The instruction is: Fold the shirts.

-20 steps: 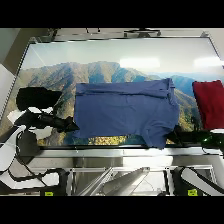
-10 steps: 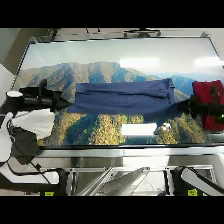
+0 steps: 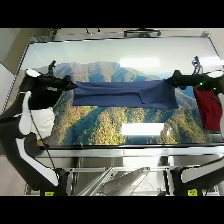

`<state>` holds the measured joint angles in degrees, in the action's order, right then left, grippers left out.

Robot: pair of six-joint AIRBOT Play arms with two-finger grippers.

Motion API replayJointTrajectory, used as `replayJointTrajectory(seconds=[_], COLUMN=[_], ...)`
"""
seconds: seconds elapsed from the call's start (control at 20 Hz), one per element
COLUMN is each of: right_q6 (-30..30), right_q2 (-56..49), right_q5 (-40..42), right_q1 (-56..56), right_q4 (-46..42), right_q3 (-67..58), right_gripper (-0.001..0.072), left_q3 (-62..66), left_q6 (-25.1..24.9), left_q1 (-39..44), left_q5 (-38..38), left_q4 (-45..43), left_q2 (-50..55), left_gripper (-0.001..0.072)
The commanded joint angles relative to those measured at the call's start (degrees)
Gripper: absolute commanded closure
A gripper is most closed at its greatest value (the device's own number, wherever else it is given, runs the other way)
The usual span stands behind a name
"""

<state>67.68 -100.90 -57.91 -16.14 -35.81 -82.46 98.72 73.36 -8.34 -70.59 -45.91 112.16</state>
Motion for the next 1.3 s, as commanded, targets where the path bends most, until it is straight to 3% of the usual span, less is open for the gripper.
replayJointTrajectory(seconds=[0.0, 0.2, 0.6, 0.65, 0.7, 0.75, 0.8, 1.0, 1.1, 1.25], right_q6=[-0.5, -0.4, -1.7, -1.8, -2.9, -3.2, -3.1, 0.3, 0.3, -0.3], right_q2=[-7.5, -8.0, -8.4, -8.1, -7.6, -6.8, -5.9, -6.4, -9.4, -13.8], right_q5=[4.7, 8.7, 8.2, 6.7, 4.9, 2.9, 1.1, -5.6, -9.6, -13.1], right_q1=[2.4, 3.1, 4.3, 4.6, 4.7, 4.5, 4.1, -0.9, -3.5, -4.9], right_q4=[-10.6, -21.7, -24.2, -24.3, -24.5, -25.5, -26.5, -25.0, -20.9, -16.0], right_q3=[-6.7, -7.3, -7.4, -7.7, -8.7, -10.3, -11.9, -15.5, -15.5, -15.5], right_gripper=[0.0695, 0.0695, 0.0694, 0.0627, 0.0358, 0.0172, 0.0097, 0.0089, -0.0001, -0.0001], left_q3=[8.5, 15.2, 18.0, 18.0, 18.0, 18.0, 18.0, 18.0, 18.0, 17.3], left_q6=[5.5, 9.2, 9.2, 9.2, 9.2, 9.2, 8.9, 7.6, 7.6, 7.7], left_q1=[3.5, 6.3, 9.8, 10.2, 10.2, 10.2, 10.2, 9.2, 8.3, 7.5], left_q5=[1.2, -1.5, -1.4, -2.2, -3.2, -4.0, -4.5, -3.3, -2.2, -4.1], left_q4=[-12.2, -25.1, -26.4, -26.4, -26.4, -26.4, -26.5, -26.6, -26.5, -26.4], left_q2=[7.8, 12.0, 13.0, 12.5, 11.5, 10.4, 8.8, 3.0, 1.9, 2.1], left_gripper=[0.0691, 0.0691, 0.0689, 0.0687, 0.0624, 0.0448, 0.0423, 0.0422, 0.0419, 0.0418])
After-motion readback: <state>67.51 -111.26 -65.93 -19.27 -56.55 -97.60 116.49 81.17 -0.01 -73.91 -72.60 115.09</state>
